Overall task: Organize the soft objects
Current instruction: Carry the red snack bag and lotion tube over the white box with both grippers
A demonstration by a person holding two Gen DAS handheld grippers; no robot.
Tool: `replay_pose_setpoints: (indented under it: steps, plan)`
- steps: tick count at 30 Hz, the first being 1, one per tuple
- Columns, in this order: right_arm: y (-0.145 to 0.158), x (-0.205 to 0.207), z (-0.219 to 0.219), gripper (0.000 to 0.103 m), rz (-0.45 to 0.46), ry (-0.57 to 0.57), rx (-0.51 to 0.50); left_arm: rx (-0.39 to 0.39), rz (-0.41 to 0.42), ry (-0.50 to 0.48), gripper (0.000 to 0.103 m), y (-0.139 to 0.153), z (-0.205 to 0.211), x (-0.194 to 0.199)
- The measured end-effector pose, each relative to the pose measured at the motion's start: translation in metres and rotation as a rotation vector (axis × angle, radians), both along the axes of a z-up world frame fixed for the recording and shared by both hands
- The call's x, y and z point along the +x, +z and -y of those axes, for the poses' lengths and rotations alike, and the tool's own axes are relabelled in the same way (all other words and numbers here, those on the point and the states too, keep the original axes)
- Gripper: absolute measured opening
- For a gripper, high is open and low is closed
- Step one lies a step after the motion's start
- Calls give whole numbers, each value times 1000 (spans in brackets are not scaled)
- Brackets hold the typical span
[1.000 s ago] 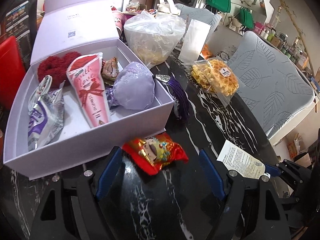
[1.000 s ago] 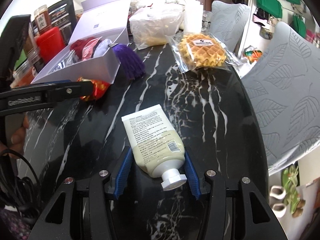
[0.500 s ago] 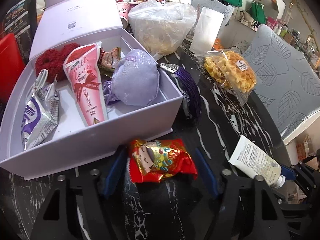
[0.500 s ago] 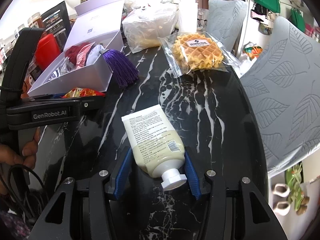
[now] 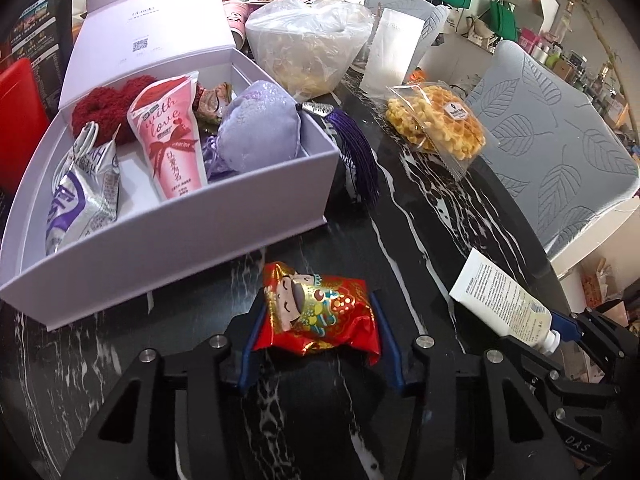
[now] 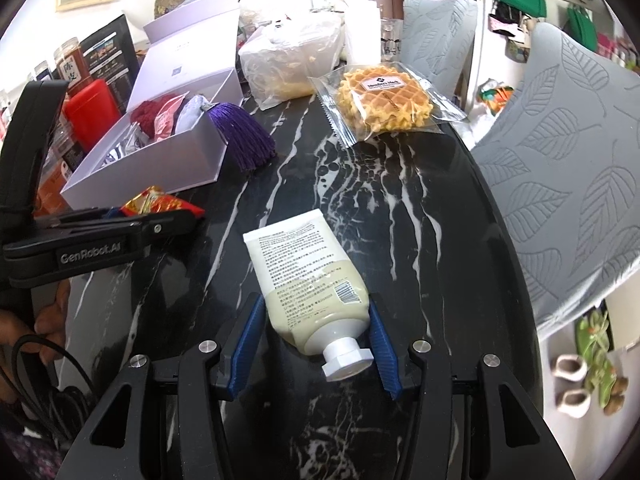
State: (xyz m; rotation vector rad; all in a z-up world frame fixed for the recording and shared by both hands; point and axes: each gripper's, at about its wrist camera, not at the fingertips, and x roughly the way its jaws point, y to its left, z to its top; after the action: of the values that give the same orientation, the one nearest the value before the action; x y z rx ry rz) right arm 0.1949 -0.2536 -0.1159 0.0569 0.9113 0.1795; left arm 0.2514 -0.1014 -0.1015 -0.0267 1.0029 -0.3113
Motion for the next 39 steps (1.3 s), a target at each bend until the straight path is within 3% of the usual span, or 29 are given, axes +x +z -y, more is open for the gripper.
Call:
replay_pose_setpoints:
  steps: [10,14,16,18,23,39]
  plan:
    - [-1,-16,-4,51,-7,-17,16,56,24,-66,51,-2,1,-19]
    - [0,-19,-5,51,-5,-22,16,126,57,-108,54,-4,11,-24]
    - [1,-20,-6,51,0,-25,13,107,65,-104,54,-4,8,-24]
    - [2,-21,-7,51,4,-29,12,97,65,-95,43,-4,6,-25]
    - [7,-24,-11,51,26,-31,1,68,49,-90,41,-1,-3,-32]
    - [20,-24,-53,51,71,64,25,49,130,-32,40,33,-44,-61]
